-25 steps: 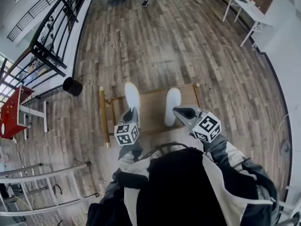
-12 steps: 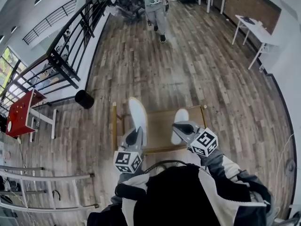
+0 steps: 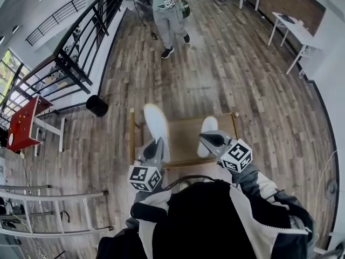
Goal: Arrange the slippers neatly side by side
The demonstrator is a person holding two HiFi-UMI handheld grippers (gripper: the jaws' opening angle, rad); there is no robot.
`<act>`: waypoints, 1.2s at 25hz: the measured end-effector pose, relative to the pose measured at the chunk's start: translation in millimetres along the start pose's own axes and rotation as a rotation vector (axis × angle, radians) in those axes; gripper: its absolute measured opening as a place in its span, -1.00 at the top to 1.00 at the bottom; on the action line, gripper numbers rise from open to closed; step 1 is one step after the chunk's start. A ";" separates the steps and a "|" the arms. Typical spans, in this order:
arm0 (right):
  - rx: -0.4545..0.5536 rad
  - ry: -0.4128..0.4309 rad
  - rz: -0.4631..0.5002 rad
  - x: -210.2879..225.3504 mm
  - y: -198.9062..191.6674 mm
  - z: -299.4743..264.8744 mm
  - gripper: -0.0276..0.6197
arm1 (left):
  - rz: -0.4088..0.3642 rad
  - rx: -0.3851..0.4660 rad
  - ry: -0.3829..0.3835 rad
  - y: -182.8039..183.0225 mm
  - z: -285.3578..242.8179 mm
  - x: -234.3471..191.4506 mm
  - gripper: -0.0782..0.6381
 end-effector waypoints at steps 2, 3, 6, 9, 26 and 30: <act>0.000 -0.006 0.003 -0.5 -0.7 3.3 0.91 | -0.005 0.001 -0.006 -0.7 0.3 2.1 0.70; 0.000 -0.010 0.003 0.7 -0.1 5.2 0.91 | -0.006 0.000 -0.006 -0.7 -1.1 2.3 0.70; 0.013 -0.026 -0.022 7.5 3.6 10.9 0.91 | 0.016 -0.017 -0.002 -2.6 -7.4 -0.8 0.70; 0.030 -0.039 -0.054 13.4 7.0 15.5 0.91 | 0.035 -0.049 0.008 -12.0 -13.6 -6.3 0.70; -0.025 -0.166 -0.041 31.7 -4.6 41.2 0.91 | 0.043 -0.354 0.186 -133.1 -41.4 -107.5 0.70; -0.052 -0.196 -0.045 32.2 -12.3 47.9 0.91 | 0.047 -0.448 0.240 -174.2 -47.4 -133.7 0.70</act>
Point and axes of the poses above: the fingertips, and each gripper's own axes: z backward along the fingers, x to its right, y out of its top, the point moved 1 cm from there along z, backward along the fingers, and after that the axes turned 6 degrees about y, right-handed, at the moved point
